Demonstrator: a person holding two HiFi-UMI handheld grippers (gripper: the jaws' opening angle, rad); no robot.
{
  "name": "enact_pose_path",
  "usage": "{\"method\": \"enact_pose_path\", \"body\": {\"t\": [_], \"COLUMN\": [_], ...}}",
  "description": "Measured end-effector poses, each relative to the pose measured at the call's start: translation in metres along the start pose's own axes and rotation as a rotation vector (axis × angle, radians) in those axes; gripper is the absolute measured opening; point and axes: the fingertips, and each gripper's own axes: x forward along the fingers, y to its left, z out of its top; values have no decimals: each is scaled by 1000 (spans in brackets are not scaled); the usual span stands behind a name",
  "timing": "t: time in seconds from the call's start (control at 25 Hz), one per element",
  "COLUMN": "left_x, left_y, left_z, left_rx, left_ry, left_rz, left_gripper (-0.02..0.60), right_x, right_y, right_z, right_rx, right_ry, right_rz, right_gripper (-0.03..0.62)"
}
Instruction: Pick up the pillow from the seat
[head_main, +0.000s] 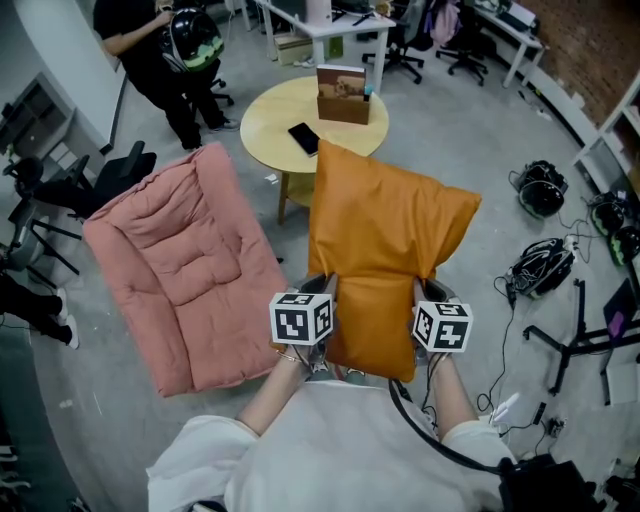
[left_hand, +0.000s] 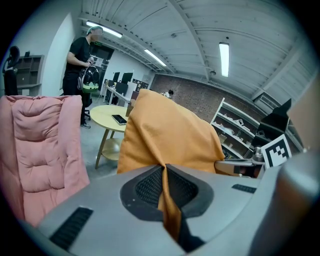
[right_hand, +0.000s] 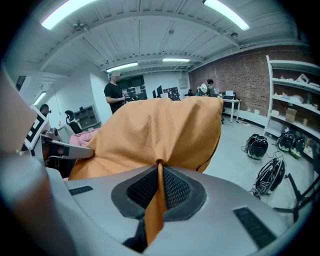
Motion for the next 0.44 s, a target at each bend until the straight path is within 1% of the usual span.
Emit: {"method": "enact_pose_path", "body": {"t": [0.44], "left_x": [-5], "left_y": [-3], "left_z": [-16], "left_rx": [-6], "left_ry": [21], "left_rz": [10], "left_gripper": [17], "right_x": [-6], "right_y": [1], "right_z": [-10], "right_rx": [-27], "right_ry": [16], "right_rz": [14], "right_gripper": [40]}}
